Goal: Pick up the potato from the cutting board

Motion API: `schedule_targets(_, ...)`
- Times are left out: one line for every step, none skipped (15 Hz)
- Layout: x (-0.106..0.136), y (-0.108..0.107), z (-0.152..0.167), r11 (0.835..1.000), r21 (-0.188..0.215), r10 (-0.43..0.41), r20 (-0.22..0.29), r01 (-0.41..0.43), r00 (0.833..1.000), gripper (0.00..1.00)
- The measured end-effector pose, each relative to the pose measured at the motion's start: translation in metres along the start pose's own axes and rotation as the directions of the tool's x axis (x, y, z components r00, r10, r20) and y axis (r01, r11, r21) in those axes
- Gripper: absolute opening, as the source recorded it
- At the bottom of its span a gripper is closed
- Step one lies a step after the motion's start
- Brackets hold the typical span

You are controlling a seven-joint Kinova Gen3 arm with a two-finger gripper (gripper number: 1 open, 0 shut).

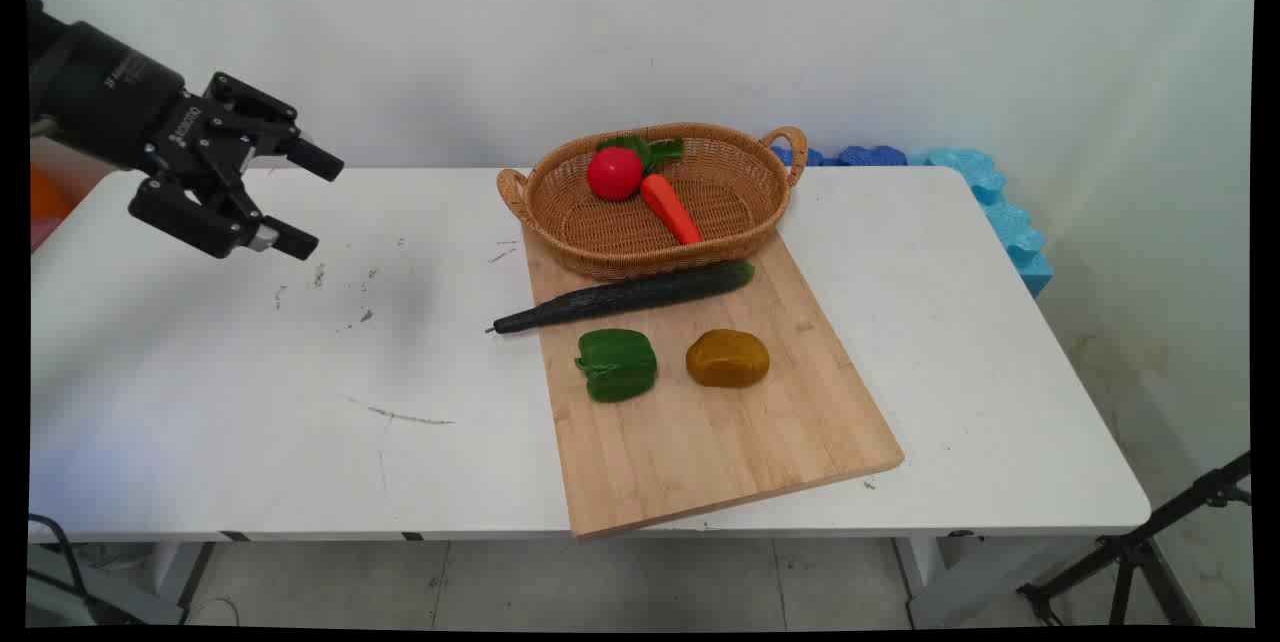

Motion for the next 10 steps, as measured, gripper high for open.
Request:
schedule_targets(0.003, 0.0, 0.003, 1.0, 0.002, -0.003, -0.004, 0.003, 1.0, 1.0)
schedule_targets(0.006, 0.0, 0.006, 1.0, 0.003, -0.005, -0.005, 0.005, 1.0, 1.0)
schedule_targets(0.009, 0.0, 0.01, 1.0, 0.006, -0.008, -0.006, 0.008, 1.0, 1.0)
schedule_targets(0.015, -0.001, 0.015, 1.0, 0.011, -0.011, -0.003, 0.011, 1.0, 1.0)
schedule_targets(0.022, -0.002, 0.024, 1.0, 0.019, -0.017, 0.007, 0.017, 1.0, 1.0)
schedule_targets(0.031, -0.002, 0.034, 0.999, 0.028, -0.027, 0.016, 0.027, 1.0, 1.0)
schedule_targets(0.04, -0.003, 0.043, 0.999, 0.036, -0.036, 0.022, 0.035, 0.999, 1.0)
schedule_targets(0.05, -0.004, 0.055, 0.998, 0.044, -0.046, 0.03, 0.045, 0.999, 1.0)
schedule_targets(0.063, -0.004, 0.072, 0.997, 0.056, -0.059, 0.039, 0.057, 0.998, 1.0)
schedule_targets(0.073, -0.005, 0.085, 0.996, 0.064, -0.069, 0.046, 0.066, 0.997, 1.0)
